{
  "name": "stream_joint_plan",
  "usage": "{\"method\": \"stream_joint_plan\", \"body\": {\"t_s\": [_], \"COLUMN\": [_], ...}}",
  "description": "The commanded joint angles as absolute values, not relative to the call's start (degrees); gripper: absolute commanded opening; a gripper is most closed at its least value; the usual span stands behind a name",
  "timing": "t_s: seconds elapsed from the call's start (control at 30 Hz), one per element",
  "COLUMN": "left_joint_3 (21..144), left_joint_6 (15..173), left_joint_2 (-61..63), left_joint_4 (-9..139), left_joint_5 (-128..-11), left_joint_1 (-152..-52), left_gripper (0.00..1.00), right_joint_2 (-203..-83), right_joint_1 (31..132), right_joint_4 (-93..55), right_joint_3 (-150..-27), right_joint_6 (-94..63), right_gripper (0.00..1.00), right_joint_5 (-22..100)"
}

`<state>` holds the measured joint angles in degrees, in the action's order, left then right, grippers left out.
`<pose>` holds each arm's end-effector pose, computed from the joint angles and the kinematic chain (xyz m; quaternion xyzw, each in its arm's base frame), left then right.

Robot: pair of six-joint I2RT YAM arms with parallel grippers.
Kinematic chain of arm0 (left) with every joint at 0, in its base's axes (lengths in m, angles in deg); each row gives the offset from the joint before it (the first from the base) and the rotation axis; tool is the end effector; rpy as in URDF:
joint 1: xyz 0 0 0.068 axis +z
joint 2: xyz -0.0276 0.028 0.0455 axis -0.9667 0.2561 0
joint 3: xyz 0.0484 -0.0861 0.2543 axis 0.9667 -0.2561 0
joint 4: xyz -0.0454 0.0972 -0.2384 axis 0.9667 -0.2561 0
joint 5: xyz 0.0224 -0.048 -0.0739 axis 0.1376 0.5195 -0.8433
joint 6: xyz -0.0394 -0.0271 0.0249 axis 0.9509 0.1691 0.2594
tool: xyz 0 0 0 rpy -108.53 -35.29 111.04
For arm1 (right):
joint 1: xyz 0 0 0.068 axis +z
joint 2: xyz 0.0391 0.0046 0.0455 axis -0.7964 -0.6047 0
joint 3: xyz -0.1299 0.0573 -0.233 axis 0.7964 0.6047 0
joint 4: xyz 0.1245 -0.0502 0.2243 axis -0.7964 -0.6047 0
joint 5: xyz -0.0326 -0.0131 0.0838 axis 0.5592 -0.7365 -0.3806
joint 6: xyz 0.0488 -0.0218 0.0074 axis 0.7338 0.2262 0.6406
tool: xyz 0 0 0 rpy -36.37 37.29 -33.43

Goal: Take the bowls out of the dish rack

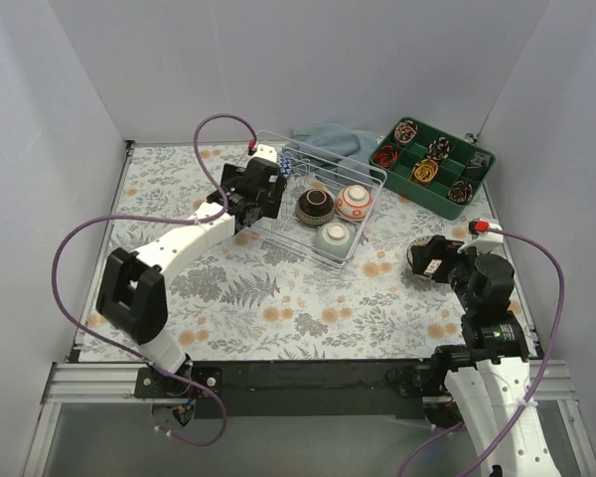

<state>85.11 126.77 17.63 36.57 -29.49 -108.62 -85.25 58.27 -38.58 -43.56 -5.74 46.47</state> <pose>0.3080 -0.1814 0.2903 -0.1911 0.8696 -0.0438 0.4532 0.1191 0.0112 0.2848 0.0776 0.7768 0.1178 0.6138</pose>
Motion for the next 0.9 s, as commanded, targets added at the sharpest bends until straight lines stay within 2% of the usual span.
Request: {"method": "stream_joint_plan", "body": {"t_s": [0.0,0.37,0.67,0.87], "left_joint_3": [92.53,99.13,101.07,102.12], "left_joint_6": [121.81,116.89,116.45,116.18], "left_joint_2": [23.82,34.02,36.14,36.84], "left_joint_4": [28.62,27.98,27.37,28.07], "left_joint_5": [-22.57,-19.49,-21.59,-22.48], "left_joint_1": [-108.56,-108.47,-107.33,-106.28], "left_gripper": [0.98,0.98,0.93,0.95], "right_joint_2": [-82.95,-81.54,-82.07,-82.42], "right_joint_1": [60.96,64.3,65.36,65.8], "right_joint_4": [-36.53,-35.21,-34.85,-34.59], "right_joint_3": [-43.94,-42.09,-41.82,-41.73], "right_joint_6": [-7.97,-9.02,-9.46,-9.64], "right_gripper": [0.96,0.98,0.97,0.96], "right_joint_5": [48.44,48.71,48.79,48.27]}}
